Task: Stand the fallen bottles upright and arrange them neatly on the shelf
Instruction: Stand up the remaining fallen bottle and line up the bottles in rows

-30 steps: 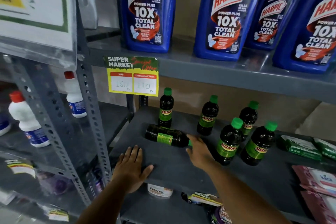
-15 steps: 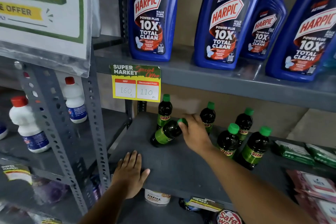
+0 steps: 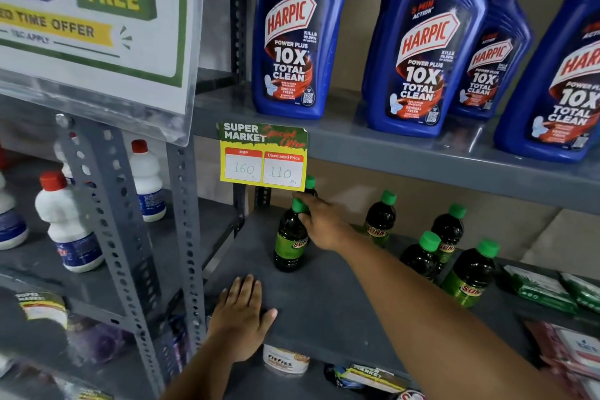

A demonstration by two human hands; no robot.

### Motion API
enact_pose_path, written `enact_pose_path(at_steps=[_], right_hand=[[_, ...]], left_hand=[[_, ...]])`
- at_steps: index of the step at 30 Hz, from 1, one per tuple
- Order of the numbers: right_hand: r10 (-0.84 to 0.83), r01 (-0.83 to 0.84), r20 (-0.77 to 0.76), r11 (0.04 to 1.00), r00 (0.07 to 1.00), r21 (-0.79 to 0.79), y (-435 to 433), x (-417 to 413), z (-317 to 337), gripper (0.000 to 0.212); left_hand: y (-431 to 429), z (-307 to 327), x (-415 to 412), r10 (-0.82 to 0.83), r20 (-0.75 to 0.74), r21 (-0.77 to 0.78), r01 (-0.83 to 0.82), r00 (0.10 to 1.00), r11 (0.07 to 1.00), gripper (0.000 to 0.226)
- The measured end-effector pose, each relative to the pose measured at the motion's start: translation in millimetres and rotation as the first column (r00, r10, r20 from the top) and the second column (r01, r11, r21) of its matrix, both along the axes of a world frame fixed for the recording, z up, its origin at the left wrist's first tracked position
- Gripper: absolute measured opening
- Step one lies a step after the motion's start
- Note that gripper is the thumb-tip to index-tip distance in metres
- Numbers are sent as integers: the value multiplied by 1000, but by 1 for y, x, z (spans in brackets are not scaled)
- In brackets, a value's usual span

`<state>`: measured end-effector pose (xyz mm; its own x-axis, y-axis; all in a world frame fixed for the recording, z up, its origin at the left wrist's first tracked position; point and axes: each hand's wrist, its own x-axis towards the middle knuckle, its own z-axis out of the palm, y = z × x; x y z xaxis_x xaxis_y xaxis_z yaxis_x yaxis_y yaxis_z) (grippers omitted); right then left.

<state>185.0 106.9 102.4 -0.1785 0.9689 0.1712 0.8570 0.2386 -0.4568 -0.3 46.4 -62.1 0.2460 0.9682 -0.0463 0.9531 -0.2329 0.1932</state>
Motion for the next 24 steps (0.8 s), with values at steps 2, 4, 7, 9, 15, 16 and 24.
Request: enact_pose_path(at_steps=[2, 4, 7, 9, 15, 16, 24], right_hand=[[-41, 37, 43, 997, 998, 72, 3, -4, 0, 46], [-84, 73, 93, 990, 992, 118, 5, -7, 3, 45], [-92, 86, 63, 992, 994, 90, 9, -7, 7, 47], [-66, 63, -68, 997, 996, -42, 9, -5, 3, 62], [-156, 124, -145, 970, 977, -210, 16, 11, -56, 82], [-163, 123, -188, 970, 969, -209, 20, 15, -65, 75], [-146, 72, -267, 961, 953, -268, 3, 8, -64, 82]], left_hand=[[1, -1, 0, 1, 2, -1, -1, 1000, 1000, 118], [2, -1, 0, 1, 6, 1, -1, 1000, 1000, 116], [3, -2, -1, 0, 12, 1, 0, 1000, 1000, 114], [3, -3, -1, -1, 19, 5, 1, 1000, 1000, 113], [3, -5, -1, -2, 39, 17, 1, 999, 1000, 112], [3, -3, -1, -2, 45, 15, 1, 999, 1000, 113], [2, -3, -1, -7, 24, 10, 6, 1000, 1000, 114]])
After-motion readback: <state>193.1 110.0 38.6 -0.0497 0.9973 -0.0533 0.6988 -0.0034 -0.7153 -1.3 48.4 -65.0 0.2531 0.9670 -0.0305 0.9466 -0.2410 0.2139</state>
